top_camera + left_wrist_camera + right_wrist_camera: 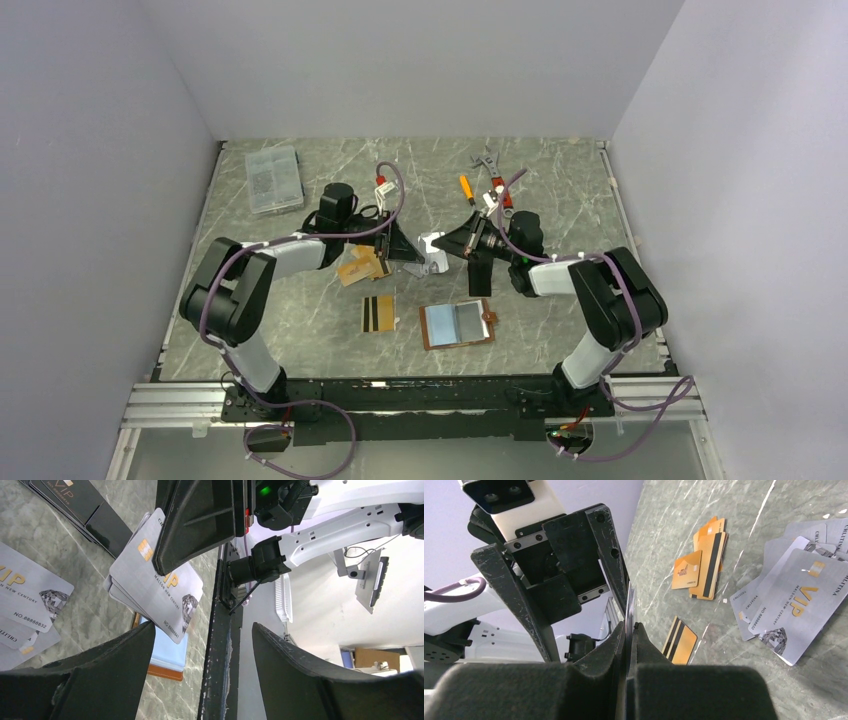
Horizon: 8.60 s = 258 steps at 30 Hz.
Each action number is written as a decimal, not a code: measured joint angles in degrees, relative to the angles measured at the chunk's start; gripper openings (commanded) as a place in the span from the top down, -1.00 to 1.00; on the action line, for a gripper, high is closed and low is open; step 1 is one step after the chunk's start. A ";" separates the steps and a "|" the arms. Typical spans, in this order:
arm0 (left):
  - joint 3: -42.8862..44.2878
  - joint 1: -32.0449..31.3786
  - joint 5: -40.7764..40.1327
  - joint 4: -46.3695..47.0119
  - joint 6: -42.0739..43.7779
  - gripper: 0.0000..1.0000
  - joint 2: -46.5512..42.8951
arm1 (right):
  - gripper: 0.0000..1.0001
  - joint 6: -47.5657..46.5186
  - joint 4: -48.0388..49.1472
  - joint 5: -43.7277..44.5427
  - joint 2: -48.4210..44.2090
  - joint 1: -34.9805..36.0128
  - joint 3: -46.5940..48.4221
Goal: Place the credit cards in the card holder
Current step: Place the credit card at the center of the board, then insert the credit card into the card holder.
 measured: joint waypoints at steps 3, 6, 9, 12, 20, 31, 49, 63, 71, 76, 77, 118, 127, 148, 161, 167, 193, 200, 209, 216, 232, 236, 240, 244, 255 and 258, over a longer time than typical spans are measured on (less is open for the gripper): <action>0.04 0.20 -0.68 -2.36 1.77 -0.54 -1.14 | 1.00 -0.83 -1.11 -0.17 -0.39 0.02 0.09; 0.04 0.15 -1.03 -2.80 2.36 -0.51 -1.44 | 1.00 -1.33 -2.36 -0.17 -1.57 0.07 0.09; -0.04 -0.17 -1.03 -1.99 1.73 -0.44 -1.42 | 1.00 -0.96 -1.01 -0.07 -1.99 0.28 0.09; -0.04 -1.51 -1.03 -0.70 0.72 -0.27 -1.42 | 1.00 0.28 1.18 -0.11 -1.31 0.83 0.17; -0.17 -1.64 -1.33 -0.52 -0.28 0.19 -0.83 | 1.00 1.51 3.28 -0.13 -0.02 1.31 1.33; -0.22 -0.02 -1.03 -2.47 1.38 0.65 -0.50 | 0.80 0.55 0.50 -0.33 -2.95 1.99 -0.07; -0.22 4.52 1.01 2.82 -3.85 1.00 -0.17 | 0.61 5.99 6.56 -7.50 0.39 2.10 -4.26; -0.61 4.96 1.11 5.55 -5.97 1.00 -0.17 | 0.06 11.30 14.05 -10.69 0.13 -1.38 -5.49; -0.63 4.90 1.38 7.37 -7.98 1.00 -0.20 | -0.07 -4.50 -9.97 -9.40 -9.46 -1.79 -0.70; -0.87 4.68 1.51 7.80 -8.50 1.00 -0.31 | 0.07 -7.91 -13.18 -8.20 -11.19 -1.81 0.61; -0.87 4.61 1.53 7.82 -8.76 1.00 -0.31 | 0.11 -7.82 -12.98 -8.22 -10.86 -1.81 0.68; -0.52 10.95 1.75 1.29 -5.66 1.00 -2.93 | 1.00 -4.33 -2.62 -3.58 -5.84 -4.85 -6.78; -0.52 8.13 1.92 2.89 -6.43 1.00 -2.95 | 1.00 -6.40 -6.56 1.88 3.17 -3.26 -2.56; -0.55 5.31 -1.05 -3.91 0.24 1.00 -3.41 | -0.39 -17.03 -28.65 12.92 -5.22 -1.29 4.46; -1.46 3.50 1.18 4.81 -6.69 1.00 -3.41 | -0.43 -14.51 -20.22 2.19 -18.99 -1.97 -0.42; -1.51 2.38 1.97 6.86 -7.96 1.00 -3.41 | -0.02 -11.39 -15.28 0.11 -15.80 -0.26 -0.42; 4.50 -9.86 -10.56 -32.13 35.71 0.12 -6.73 | 1.00 -13.84 -34.86 4.79 -36.52 3.19 -14.86; 5.46 -21.29 -22.69 -44.87 57.51 0.21 -6.67 | 1.00 -17.18 -46.25 8.48 -40.30 1.77 -19.89; 5.07 -27.08 -33.97 -46.58 67.76 0.30 -5.11 | 1.00 -20.15 -46.82 10.97 -35.78 1.11 -19.89; 5.07 -30.05 -38.03 -47.04 71.28 0.35 -3.28 | 1.00 -20.72 -44.26 12.09 -35.54 1.05 -20.94; 5.07 -33.75 -43.43 -47.28 76.74 0.47 -1.79 | 1.00 -18.62 -35.74 14.14 -36.28 1.05 -26.53; 5.07 -33.83 -44.04 -47.23 76.89 0.50 -1.79 | 1.00 -16.37 -31.43 13.75 -35.04 0.94 -28.24; 4.94 -33.90 -44.46 -47.10 76.94 0.53 -1.79 | 1.00 -14.49 -28.74 13.20 -34.91 0.94 -29.88; 4.74 -33.94 -44.63 -46.82 76.96 0.56 -1.79 | 1.00 -12.44 -26.43 13.11 -34.93 0.94 -31.32; 4.15 -34.23 -45.11 -45.51 77.02 0.62 -1.86 | 1.00 -9.03 -21.11 13.20 -34.05 0.94 -32.15; 4.02 -34.25 -45.11 -45.29 77.00 0.63 -1.92 | 1.00 -8.72 -20.65 13.22 -33.94 0.94 -32.15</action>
